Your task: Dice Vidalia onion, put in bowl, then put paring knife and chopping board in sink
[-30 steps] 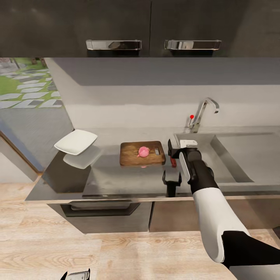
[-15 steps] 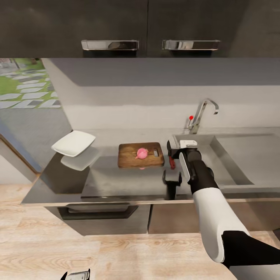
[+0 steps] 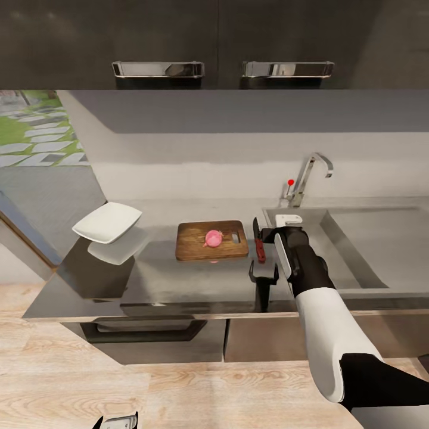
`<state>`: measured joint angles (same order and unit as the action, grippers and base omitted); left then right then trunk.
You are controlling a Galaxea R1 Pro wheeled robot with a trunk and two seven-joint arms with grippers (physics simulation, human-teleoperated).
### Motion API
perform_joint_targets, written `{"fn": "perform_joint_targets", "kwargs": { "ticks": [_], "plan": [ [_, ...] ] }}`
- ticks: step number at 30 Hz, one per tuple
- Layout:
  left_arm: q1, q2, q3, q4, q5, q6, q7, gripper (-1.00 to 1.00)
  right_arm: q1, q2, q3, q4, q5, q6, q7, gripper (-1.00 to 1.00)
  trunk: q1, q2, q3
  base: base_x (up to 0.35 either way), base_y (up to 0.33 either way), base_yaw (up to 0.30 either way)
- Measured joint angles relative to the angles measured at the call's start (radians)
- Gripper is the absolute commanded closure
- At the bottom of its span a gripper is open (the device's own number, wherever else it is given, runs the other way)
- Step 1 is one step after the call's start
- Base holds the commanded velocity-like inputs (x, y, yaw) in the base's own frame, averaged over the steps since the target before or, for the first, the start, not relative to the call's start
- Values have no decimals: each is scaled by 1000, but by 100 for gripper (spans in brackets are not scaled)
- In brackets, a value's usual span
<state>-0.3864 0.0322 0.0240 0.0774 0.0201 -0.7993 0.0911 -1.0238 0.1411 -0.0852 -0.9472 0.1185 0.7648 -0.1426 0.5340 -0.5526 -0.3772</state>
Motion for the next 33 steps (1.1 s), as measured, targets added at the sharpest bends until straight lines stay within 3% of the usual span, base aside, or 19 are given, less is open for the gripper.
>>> {"fn": "perform_joint_targets", "kwargs": {
  "ticks": [33],
  "plan": [
    [0,0,0,0,0,0,0,-100,0,-13,1,101,3,-54,-1,-100,0,0,0,0,0,0]
  ]
}}
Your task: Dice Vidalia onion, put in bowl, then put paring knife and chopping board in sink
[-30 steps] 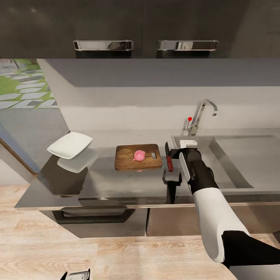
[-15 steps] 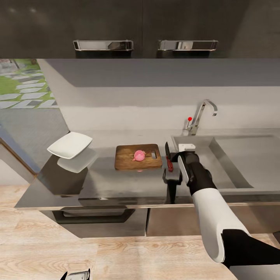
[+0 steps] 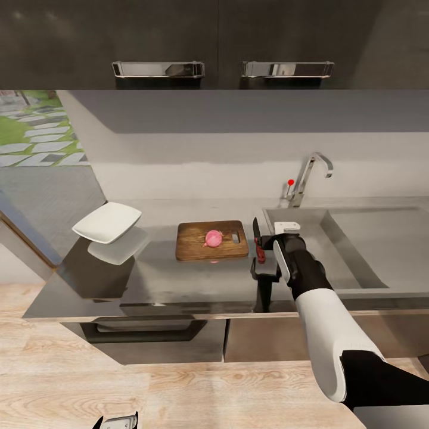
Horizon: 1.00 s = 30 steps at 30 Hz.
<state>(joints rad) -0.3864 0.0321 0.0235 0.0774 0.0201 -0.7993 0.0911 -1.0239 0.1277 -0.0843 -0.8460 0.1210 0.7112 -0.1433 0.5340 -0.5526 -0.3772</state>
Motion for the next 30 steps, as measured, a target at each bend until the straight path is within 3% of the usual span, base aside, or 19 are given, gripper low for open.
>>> {"fn": "perform_joint_targets", "kwargs": {
  "ticks": [30],
  "plan": [
    [0,0,0,0,0,0,0,-100,0,3,5,30,-1,0,0,-100,0,0,0,0,0,0]
  ]
}}
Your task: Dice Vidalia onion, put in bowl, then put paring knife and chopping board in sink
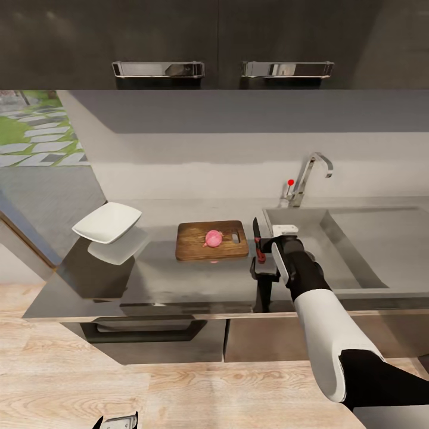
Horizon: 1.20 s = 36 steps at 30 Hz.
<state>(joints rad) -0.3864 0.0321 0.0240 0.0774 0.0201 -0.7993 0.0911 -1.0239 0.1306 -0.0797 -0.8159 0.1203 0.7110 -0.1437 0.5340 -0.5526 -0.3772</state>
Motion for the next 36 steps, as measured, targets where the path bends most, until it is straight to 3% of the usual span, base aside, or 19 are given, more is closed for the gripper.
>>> {"fn": "perform_joint_targets", "kwargs": {
  "ticks": [36],
  "plan": [
    [0,0,-1,0,0,0,0,-100,0,-2,1,1,0,-1,2,-100,0,0,0,0,0,0]
  ]
}}
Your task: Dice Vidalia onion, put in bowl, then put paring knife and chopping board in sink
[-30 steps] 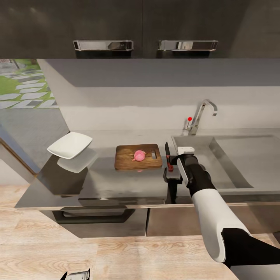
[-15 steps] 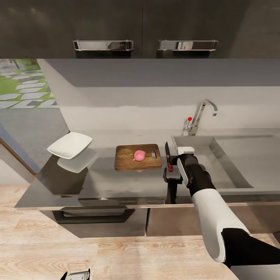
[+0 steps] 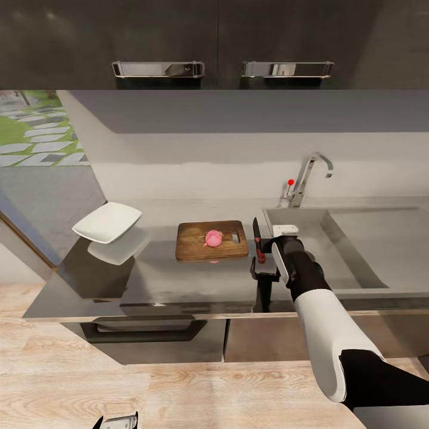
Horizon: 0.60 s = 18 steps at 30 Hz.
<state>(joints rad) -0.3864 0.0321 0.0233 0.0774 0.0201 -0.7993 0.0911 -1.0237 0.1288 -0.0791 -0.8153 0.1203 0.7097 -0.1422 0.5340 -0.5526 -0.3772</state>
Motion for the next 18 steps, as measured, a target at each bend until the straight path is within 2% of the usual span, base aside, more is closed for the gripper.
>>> {"fn": "perform_joint_targets", "kwargs": {
  "ticks": [18],
  "plan": [
    [0,0,1,0,0,0,0,-100,0,1,1,39,0,0,0,-100,0,0,0,0,0,0]
  ]
}}
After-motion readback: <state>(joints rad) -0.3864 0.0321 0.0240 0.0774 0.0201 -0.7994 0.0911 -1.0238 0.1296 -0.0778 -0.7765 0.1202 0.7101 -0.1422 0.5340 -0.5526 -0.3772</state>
